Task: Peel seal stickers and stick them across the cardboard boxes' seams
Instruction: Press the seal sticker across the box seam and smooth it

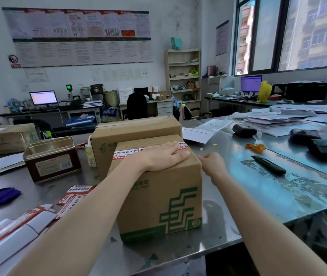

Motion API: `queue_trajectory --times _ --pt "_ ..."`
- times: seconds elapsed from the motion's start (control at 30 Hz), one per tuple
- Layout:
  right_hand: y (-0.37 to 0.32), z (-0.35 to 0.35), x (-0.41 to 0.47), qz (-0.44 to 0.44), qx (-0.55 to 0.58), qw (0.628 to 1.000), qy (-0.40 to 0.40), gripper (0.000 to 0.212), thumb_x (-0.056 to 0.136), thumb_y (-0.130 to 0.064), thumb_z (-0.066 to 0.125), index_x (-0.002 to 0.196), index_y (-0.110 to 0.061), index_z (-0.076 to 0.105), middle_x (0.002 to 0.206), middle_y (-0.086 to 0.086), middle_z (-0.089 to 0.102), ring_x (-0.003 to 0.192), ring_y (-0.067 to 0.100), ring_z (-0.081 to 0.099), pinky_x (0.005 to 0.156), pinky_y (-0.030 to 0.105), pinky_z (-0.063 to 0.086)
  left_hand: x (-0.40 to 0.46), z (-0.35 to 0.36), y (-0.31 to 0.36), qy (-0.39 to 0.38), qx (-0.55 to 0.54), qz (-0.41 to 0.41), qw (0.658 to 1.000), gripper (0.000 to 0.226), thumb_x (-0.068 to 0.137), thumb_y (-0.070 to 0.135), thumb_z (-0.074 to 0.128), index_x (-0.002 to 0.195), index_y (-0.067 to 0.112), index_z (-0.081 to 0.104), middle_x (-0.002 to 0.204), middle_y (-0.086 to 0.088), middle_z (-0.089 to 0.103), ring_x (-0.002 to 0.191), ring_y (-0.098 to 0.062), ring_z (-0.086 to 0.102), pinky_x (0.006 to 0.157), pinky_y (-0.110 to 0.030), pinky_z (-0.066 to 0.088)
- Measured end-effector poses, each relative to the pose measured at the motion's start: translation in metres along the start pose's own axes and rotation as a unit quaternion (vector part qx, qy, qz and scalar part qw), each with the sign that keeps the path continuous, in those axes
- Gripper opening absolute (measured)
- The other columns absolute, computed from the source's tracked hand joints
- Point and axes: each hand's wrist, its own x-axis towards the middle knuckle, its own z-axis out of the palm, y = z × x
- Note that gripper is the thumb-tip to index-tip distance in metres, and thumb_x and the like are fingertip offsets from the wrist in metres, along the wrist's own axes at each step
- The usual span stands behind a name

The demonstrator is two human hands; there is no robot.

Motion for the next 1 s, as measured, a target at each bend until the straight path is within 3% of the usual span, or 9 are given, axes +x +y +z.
queue_trajectory --times 0.13,0.23,0.33,0.43,0.53,0.63,0.73,0.9,1.0 --pt "-0.02 -0.011 -0.006 -0.07 0.071 0.995 0.015 0.044 0.093 -0.015 0.045 0.053 -0.017 0.026 0.053 0.001 0.025 0.053 0.016 0.022 0.052 0.03 0.016 -0.001 0.001 0.001 0.018 -0.023 0.0 1.0 0.061 0.098 0.053 0.016 0.151 0.023 0.012 0.159 0.008 0.008 0.146 -0.009 0.006 0.118 -0.035 0.005" --pt "-0.042 -0.013 -0.015 -0.071 0.133 0.986 -0.068 0.041 0.098 -0.033 0.04 0.062 -0.014 0.045 0.063 0.002 0.047 0.061 0.015 0.043 0.057 0.029 0.033 -0.002 0.001 0.003 0.071 -0.047 -0.011 0.996 0.049 0.101 0.04 0.024 0.147 0.022 0.03 0.155 0.004 0.026 0.142 -0.016 0.023 0.115 -0.034 0.018" --pt "-0.048 -0.01 -0.019 -0.032 0.148 0.968 -0.199 0.036 0.095 -0.044 0.042 0.101 -0.016 0.063 0.103 0.008 0.066 0.094 0.022 0.063 0.085 0.034 0.05 -0.01 0.0 0.004 0.132 -0.01 -0.039 0.99 0.041 0.099 0.032 0.028 0.129 0.022 0.054 0.135 -0.003 0.054 0.122 -0.024 0.047 0.098 -0.039 0.041" --pt "-0.043 -0.011 -0.02 -0.013 0.137 0.96 -0.244 0.024 0.096 -0.032 0.044 0.106 -0.018 0.06 0.11 0.007 0.064 0.092 0.018 0.059 0.075 0.026 0.047 -0.013 0.003 0.005 0.159 0.024 -0.062 0.985 0.039 0.096 0.031 0.027 0.111 0.021 0.062 0.115 -0.004 0.062 0.105 -0.025 0.054 0.079 -0.037 0.043" --pt "-0.039 -0.012 -0.025 0.015 0.129 0.963 -0.238 0.027 0.095 -0.035 0.042 0.111 -0.02 0.058 0.113 0.004 0.064 0.1 0.018 0.058 0.079 0.028 0.045 -0.009 0.006 0.002 0.119 0.029 -0.069 0.99 0.046 0.098 0.038 0.02 0.126 0.02 0.051 0.136 -0.003 0.052 0.122 -0.023 0.047 0.094 -0.04 0.038" --pt "-0.04 -0.015 -0.029 0.024 0.114 0.967 -0.225 0.032 0.095 -0.037 0.041 0.119 -0.023 0.057 0.116 0.002 0.063 0.107 0.017 0.058 0.08 0.026 0.046 -0.011 0.006 0.001 0.072 0.027 -0.057 0.995 0.062 0.097 0.052 0.016 0.149 0.019 0.022 0.158 0.002 0.019 0.144 -0.015 0.018 0.116 -0.043 0.018" --pt "-0.045 -0.019 -0.039 0.025 0.088 0.971 -0.221 0.035 0.097 -0.041 0.039 0.123 -0.024 0.054 0.117 0.0 0.061 0.106 0.015 0.056 0.08 0.027 0.045 -0.022 0.005 0.001 0.064 0.03 -0.037 0.997 0.066 0.096 0.057 0.016 0.15 0.02 0.015 0.159 0.003 0.012 0.146 -0.012 0.01 0.118 -0.041 0.011" --pt "-0.047 -0.022 -0.046 0.033 0.057 0.976 -0.208 0.043 0.097 -0.046 0.037 0.13 -0.022 0.05 0.125 0.001 0.058 0.114 0.019 0.053 0.101 0.04 0.043 -0.041 0.003 0.001 0.058 0.024 -0.003 0.998 0.063 0.097 0.056 0.018 0.15 0.024 0.014 0.159 0.006 0.011 0.146 -0.01 0.008 0.119 -0.04 0.01" --pt "-0.05 -0.023 -0.052 0.007 0.051 0.978 -0.204 0.04 0.1 -0.039 0.033 0.129 -0.017 0.05 0.124 0.003 0.057 0.112 0.019 0.054 0.101 0.038 0.042 -0.045 0.004 0.003 0.073 0.025 -0.003 0.997 0.063 0.096 0.057 0.018 0.15 0.025 0.015 0.159 0.007 0.012 0.146 -0.01 0.009 0.118 -0.041 0.011"
